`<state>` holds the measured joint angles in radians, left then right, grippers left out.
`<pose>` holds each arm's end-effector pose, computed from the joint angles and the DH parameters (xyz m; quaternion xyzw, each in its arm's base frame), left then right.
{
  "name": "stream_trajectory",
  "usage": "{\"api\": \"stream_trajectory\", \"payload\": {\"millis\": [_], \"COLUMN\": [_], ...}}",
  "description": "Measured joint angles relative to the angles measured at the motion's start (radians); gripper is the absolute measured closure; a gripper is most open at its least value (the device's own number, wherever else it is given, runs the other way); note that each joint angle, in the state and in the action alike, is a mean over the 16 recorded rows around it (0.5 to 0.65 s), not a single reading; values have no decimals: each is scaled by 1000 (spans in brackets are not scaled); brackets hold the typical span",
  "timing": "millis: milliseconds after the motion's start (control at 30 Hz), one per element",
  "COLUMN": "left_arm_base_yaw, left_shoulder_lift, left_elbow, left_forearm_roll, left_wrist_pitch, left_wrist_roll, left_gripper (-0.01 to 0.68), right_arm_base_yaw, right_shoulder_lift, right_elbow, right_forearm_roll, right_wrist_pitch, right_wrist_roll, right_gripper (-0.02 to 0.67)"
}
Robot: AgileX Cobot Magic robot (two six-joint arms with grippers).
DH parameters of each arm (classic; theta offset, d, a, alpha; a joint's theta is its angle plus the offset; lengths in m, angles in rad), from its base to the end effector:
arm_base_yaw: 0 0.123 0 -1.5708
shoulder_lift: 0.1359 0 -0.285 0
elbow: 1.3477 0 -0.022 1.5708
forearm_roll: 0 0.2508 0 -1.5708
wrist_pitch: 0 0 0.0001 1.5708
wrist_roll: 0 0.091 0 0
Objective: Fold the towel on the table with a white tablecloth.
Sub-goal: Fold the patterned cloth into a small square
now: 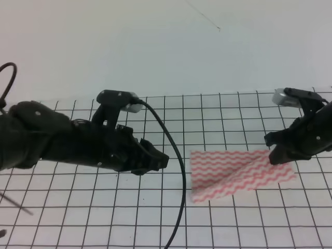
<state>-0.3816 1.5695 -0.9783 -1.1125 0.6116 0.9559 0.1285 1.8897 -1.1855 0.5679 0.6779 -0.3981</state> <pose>0.2818 -0.1637 0.2473 0.2362 0.8678 -0.3225 0.2950 0.3654 0.0782 0.1716 -0.0621 0.9680 0.1844 0.1582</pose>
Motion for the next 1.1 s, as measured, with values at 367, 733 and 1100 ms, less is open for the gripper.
{"api": "stream_trajectory", "payload": {"millis": [367, 733, 1100], "left_arm_base_yaw": [-13, -13, -13], "left_shoulder_lift": [139, 167, 167], "left_elbow": [-114, -141, -141], "left_forearm_roll": [-1, -5, -1], "left_wrist_pitch": [-13, 25, 57], "left_wrist_roll": [21, 13, 9], "left_gripper": [486, 486, 490], "right_arm_base_yaw": [-1, -1, 0], "right_shoulder_lift": [5, 4, -8], "right_elbow": [-32, -35, -85], "right_forearm_roll": [0, 1, 30], "right_wrist_pitch": [-41, -72, 13], "right_wrist_roll": [-7, -24, -212], "right_gripper": [619, 383, 430]}}
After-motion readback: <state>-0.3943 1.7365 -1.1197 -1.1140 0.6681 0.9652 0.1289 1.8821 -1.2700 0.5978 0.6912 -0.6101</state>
